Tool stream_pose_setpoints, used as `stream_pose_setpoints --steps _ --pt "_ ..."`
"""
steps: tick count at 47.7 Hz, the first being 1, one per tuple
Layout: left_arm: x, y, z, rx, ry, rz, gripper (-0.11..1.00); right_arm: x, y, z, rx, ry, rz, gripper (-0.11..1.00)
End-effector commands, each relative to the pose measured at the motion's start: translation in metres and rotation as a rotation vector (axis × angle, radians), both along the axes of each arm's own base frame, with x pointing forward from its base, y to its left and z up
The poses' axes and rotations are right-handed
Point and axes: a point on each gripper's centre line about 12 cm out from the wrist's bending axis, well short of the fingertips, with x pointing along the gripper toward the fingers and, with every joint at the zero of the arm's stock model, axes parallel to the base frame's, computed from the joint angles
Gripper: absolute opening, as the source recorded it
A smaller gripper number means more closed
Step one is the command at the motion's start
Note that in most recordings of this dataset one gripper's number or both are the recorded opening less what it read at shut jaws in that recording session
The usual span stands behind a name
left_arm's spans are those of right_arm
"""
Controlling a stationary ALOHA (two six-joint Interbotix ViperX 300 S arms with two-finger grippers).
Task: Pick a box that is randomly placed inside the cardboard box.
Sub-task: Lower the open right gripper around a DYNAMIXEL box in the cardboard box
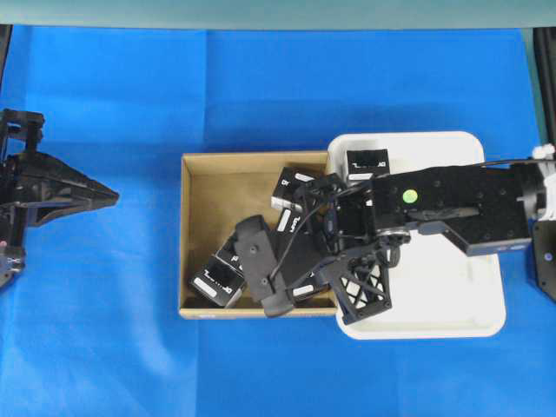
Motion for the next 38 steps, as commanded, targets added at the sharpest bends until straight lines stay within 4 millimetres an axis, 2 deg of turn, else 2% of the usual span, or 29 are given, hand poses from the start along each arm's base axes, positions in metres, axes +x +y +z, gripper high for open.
stream_pose_setpoints --steps 1,8,14,23,27,30,38 --pt "0.003 -0.001 0.011 0.0 -0.028 -0.003 -0.07 0.003 0.003 -0.002 0.01 -0.009 0.008 0.03" --pt "0.002 -0.002 0.01 -0.001 -0.028 -0.007 -0.07 0.005 0.004 -0.007 0.053 0.013 -0.01 0.11" --pt "0.002 -0.003 0.01 -0.007 -0.028 -0.011 -0.07 0.008 0.002 -0.012 0.075 0.019 -0.022 0.26" --pt "0.002 -0.003 0.01 -0.041 -0.028 -0.002 -0.07 0.015 -0.006 -0.025 0.117 0.021 -0.088 0.78" --pt "0.002 -0.003 0.01 -0.043 -0.025 -0.002 -0.07 0.018 -0.011 -0.03 0.14 0.021 -0.134 0.95" --pt "0.002 -0.003 0.011 -0.044 -0.028 -0.002 -0.07 0.019 -0.014 -0.034 0.145 0.023 -0.159 1.0" --pt "0.002 -0.003 0.01 -0.044 -0.026 -0.002 -0.07 0.018 -0.016 -0.047 0.144 0.027 -0.183 0.99"
